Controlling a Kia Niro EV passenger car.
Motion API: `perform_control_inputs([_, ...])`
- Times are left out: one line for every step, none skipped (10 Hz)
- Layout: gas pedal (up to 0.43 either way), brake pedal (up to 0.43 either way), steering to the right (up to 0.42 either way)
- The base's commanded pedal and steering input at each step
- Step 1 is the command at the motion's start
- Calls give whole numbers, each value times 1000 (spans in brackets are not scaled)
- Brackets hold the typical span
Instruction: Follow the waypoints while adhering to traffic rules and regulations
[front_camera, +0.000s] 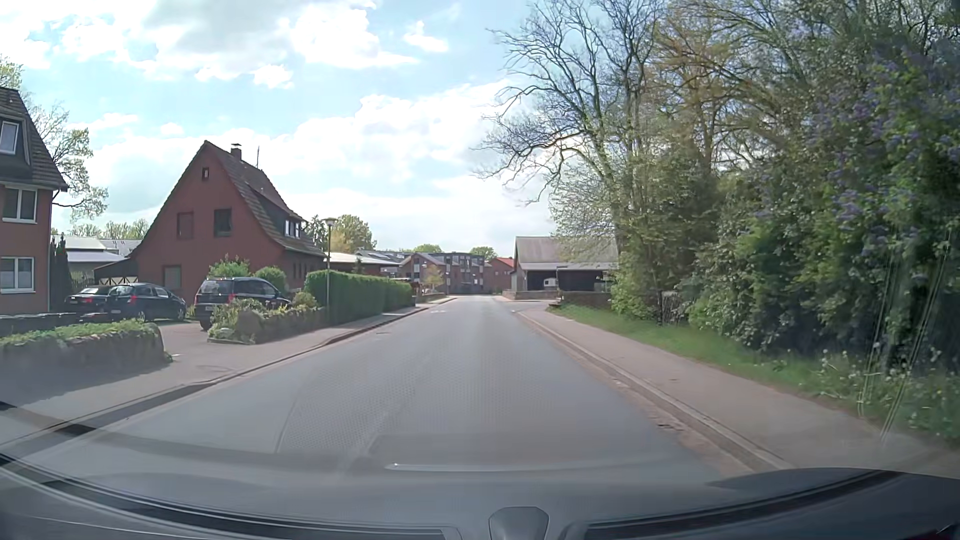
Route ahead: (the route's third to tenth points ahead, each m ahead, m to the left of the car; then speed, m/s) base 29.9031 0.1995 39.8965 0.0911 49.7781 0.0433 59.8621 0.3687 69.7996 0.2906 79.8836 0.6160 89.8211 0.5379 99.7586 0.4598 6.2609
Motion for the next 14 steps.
perform_control_inputs([87,0,5])
perform_control_inputs([87,0,5])
perform_control_inputs([87,0,7])
perform_control_inputs([87,0,12])
perform_control_inputs([87,0,15])
perform_control_inputs([87,0,16])
perform_control_inputs([87,0,15])
perform_control_inputs([79,0,11])
perform_control_inputs([0,0,6])
perform_control_inputs([0,0,3])
perform_control_inputs([0,0,1])
perform_control_inputs([0,0,0])
perform_control_inputs([0,0,0])
perform_control_inputs([0,0,0])
